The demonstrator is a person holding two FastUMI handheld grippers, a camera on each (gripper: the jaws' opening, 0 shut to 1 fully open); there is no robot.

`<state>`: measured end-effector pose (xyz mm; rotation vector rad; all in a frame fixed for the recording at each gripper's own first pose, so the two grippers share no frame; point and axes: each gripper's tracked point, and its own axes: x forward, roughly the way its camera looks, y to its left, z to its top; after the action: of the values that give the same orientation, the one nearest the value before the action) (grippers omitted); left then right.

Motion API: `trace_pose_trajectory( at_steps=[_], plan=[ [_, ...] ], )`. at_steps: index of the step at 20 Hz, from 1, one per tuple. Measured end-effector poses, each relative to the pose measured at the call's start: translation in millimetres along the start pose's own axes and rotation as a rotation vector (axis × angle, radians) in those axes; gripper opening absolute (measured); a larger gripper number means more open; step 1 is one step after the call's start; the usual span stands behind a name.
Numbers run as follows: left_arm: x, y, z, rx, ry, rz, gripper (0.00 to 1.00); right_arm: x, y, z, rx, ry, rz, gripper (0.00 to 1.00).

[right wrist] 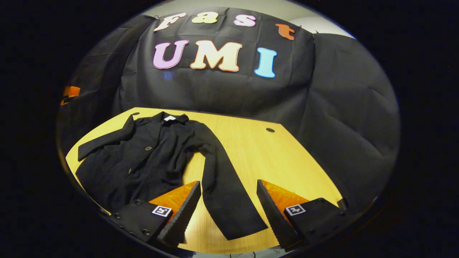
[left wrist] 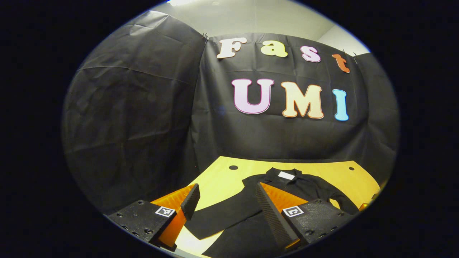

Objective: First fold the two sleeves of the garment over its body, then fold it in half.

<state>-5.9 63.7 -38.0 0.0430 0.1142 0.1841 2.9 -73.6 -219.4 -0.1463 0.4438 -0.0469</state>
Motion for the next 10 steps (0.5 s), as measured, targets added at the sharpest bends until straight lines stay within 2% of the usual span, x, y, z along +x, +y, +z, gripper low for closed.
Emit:
trace_pose_trajectory(
  at_steps=[10],
  plan=[
    [7,-3,-11,0.016,0.043,0.008,0.93,20,-15,-64,0.003,0.18,-0.006,0.99]
  ],
)
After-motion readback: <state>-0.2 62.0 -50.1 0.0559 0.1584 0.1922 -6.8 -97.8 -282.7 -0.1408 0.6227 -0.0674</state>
